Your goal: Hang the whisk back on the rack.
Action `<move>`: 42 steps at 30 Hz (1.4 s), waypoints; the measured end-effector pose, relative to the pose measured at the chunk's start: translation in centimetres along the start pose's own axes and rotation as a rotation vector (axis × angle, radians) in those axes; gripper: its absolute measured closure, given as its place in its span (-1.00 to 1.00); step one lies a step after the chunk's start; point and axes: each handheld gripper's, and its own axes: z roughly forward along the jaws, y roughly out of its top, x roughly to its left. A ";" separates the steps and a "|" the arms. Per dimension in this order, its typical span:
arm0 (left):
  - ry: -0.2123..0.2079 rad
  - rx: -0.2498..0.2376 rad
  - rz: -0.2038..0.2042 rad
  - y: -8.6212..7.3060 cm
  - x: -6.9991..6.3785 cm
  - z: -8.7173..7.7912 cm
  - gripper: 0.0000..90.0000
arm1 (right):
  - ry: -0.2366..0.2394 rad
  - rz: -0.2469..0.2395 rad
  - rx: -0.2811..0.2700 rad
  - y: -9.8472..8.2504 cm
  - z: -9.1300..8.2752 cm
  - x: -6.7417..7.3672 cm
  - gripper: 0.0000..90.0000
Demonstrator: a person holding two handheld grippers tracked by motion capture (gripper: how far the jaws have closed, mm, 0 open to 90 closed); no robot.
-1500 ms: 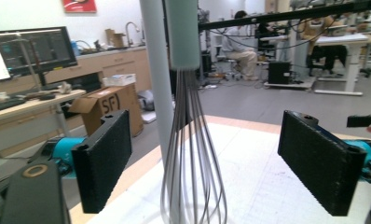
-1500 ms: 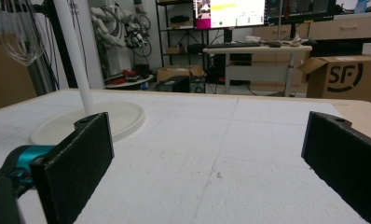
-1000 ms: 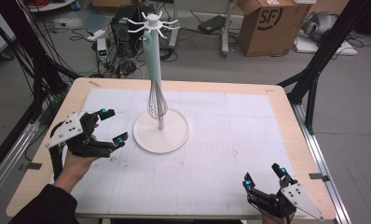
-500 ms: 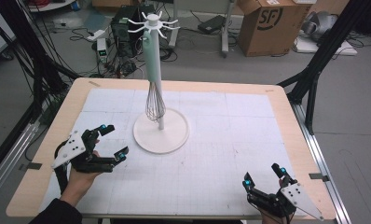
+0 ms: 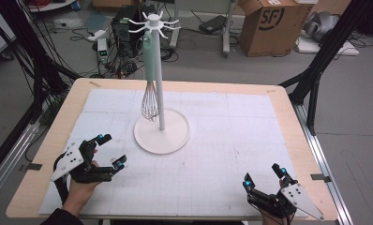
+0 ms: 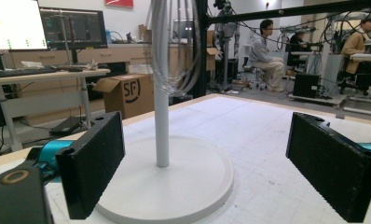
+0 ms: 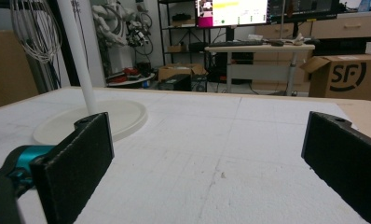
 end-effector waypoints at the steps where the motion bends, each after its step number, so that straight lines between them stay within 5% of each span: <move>1: 0.003 0.004 0.003 -0.1 0.0 -0.1 -0.73 | -0.001 0.003 0.002 0.0 0.0 0.0 -0.98; 9: 0.022 -0.019 0.004 -1.4 -0.7 -0.5 -0.73 | 0.004 -0.007 0.004 0.0 0.2 0.2 -0.98; 22: 0.052 -0.030 0.035 -1.4 -1.3 -0.8 -0.73 | -0.008 -0.014 0.005 0.0 0.2 0.0 -0.98; 42: 0.046 -0.034 0.012 -1.9 -2.4 -1.2 -0.72 | -0.022 -0.020 0.011 -0.1 0.5 -0.7 -0.98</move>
